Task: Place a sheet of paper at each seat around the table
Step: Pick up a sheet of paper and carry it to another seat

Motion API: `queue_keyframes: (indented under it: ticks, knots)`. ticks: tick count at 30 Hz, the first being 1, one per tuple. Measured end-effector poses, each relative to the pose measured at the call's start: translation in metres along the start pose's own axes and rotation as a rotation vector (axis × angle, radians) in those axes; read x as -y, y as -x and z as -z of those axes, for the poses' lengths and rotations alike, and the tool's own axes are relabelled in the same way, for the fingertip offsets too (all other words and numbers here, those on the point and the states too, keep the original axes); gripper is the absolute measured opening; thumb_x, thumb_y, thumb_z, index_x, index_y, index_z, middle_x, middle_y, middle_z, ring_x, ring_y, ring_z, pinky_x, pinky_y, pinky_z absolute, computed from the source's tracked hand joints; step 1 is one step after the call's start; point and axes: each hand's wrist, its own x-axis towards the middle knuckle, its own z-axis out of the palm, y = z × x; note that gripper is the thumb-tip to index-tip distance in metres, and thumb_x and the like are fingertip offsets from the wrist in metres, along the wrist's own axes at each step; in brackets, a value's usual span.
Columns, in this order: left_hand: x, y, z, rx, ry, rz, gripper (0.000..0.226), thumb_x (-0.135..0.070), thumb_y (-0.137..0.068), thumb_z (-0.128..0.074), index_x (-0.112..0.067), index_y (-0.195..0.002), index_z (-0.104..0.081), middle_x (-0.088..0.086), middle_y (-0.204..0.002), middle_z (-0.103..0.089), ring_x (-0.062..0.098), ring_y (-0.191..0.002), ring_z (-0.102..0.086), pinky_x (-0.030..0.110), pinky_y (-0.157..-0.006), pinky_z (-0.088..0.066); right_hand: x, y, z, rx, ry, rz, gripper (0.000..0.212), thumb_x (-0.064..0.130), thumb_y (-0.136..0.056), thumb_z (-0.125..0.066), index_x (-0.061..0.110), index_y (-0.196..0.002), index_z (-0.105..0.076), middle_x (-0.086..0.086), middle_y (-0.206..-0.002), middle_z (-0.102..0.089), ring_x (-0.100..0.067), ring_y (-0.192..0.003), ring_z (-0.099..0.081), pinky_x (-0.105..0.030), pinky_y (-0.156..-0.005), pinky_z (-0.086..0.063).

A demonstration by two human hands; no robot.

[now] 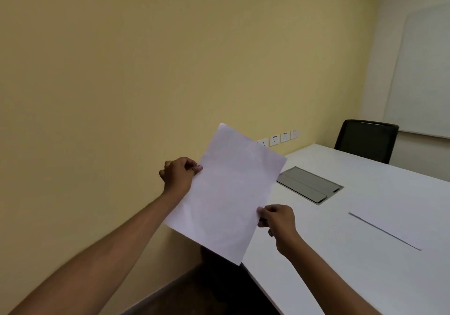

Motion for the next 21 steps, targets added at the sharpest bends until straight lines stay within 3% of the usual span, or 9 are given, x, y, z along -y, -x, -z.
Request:
queue_keyframes:
  ticks: [2,5,8,17,21]
  knots:
    - [0.017,-0.042,-0.025,0.038,0.017,-0.014,0.011,-0.029,-0.081,-0.072,-0.02,-0.078,-0.067,-0.014,-0.076,-0.059,0.022,-0.111,-0.048,0.034,-0.08,-0.021,-0.002,-0.032,-0.019,-0.054,0.021,-0.013,0.034,0.009,-0.086,-0.065,0.003,-0.053,-0.056,-0.012,-0.055,-0.059,-0.024,-0.055,-0.063,-0.026,-0.045,-0.026]
    - [0.038,-0.082,-0.06,0.1,0.045,-0.034,0.01,-0.027,-0.081,-0.071,-0.019,-0.077,-0.067,-0.014,-0.074,-0.056,0.021,-0.114,-0.046,0.033,-0.079,-0.02,-0.007,-0.066,-0.034,-0.119,0.033,-0.042,0.028,0.009,-0.087,-0.064,-0.013,-0.07,-0.063,-0.012,-0.059,-0.061,-0.021,-0.054,-0.062,-0.026,-0.045,-0.029]
    - [0.059,-0.122,-0.102,0.183,0.044,-0.068,0.009,-0.026,-0.081,-0.072,-0.019,-0.077,-0.067,-0.017,-0.069,-0.053,0.022,-0.112,-0.047,0.033,-0.077,-0.019,-0.013,-0.103,-0.046,-0.204,0.043,-0.065,0.026,0.008,-0.088,-0.063,-0.015,-0.075,-0.065,-0.014,-0.061,-0.062,-0.02,-0.054,-0.061,-0.026,-0.047,-0.03]
    - [0.113,-0.267,-0.243,0.551,0.01,-0.251,0.013,-0.033,-0.078,-0.074,-0.021,-0.079,-0.069,-0.006,-0.081,-0.068,0.022,-0.113,-0.044,0.035,-0.079,-0.023,-0.051,-0.226,-0.097,-0.458,0.057,-0.179,0.021,0.01,-0.09,-0.062,-0.003,-0.075,-0.07,-0.015,-0.07,-0.068,-0.021,-0.057,-0.059,-0.026,-0.045,-0.034]
    - [0.133,-0.295,-0.295,0.669,-0.001,-0.21,0.012,-0.033,-0.076,-0.075,-0.025,-0.073,-0.067,-0.004,-0.086,-0.07,0.026,-0.112,-0.047,0.037,-0.082,-0.026,-0.066,-0.265,-0.117,-0.514,0.078,-0.252,0.028,0.009,-0.09,-0.061,0.001,-0.063,-0.065,-0.012,-0.064,-0.067,-0.019,-0.05,-0.055,-0.023,-0.044,-0.032]
